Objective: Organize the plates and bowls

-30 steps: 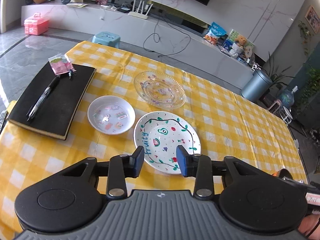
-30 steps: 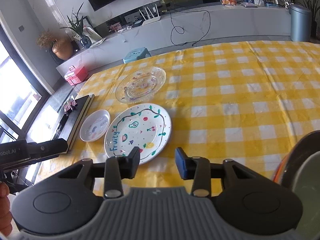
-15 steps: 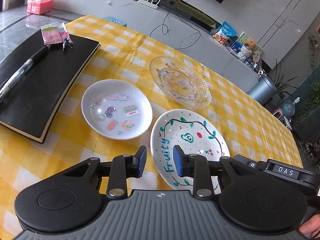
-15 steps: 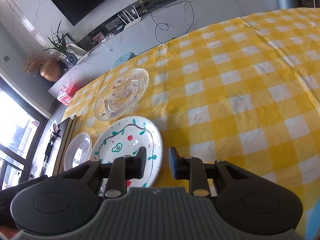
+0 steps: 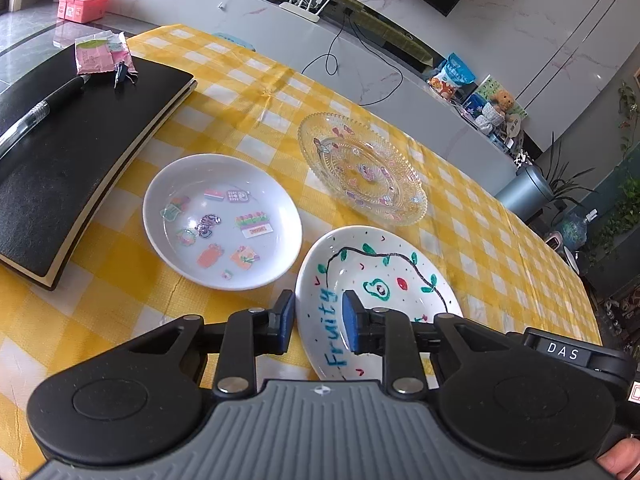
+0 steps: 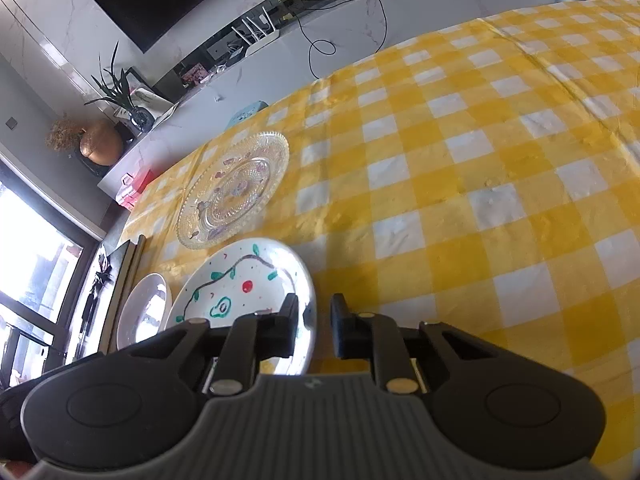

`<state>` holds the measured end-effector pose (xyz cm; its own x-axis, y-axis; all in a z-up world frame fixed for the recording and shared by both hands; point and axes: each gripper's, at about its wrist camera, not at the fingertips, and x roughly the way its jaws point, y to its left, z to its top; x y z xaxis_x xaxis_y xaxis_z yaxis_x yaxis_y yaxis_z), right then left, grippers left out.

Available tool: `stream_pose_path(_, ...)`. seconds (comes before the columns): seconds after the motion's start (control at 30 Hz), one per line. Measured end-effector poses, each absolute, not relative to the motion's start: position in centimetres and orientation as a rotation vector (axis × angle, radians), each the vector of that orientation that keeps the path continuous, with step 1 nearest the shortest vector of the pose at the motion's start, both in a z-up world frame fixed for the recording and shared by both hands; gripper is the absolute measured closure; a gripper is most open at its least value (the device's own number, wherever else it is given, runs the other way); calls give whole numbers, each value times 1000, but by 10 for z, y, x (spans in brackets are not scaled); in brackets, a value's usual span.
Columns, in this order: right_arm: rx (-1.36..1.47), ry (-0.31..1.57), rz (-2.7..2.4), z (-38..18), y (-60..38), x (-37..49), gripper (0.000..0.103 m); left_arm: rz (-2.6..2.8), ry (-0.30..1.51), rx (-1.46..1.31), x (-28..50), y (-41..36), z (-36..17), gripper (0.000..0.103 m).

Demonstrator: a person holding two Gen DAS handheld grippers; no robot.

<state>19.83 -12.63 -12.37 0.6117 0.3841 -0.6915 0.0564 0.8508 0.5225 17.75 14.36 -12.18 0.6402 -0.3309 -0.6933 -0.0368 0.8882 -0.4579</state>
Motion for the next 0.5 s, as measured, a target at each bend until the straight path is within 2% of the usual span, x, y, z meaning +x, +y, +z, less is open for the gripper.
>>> stream_pose_path(0.1, 535, 908, 212, -125, -125, 198, 94, -157, 865, -419, 177, 141, -121, 87)
stream_pose_path(0.2, 526, 903, 209, -125, -122, 198, 95, -149, 863, -418, 176, 142, -121, 90)
stream_pose_path(0.5, 532, 922, 209, -121, -123, 196, 95, -164, 836, -377, 167, 139, -111, 90)
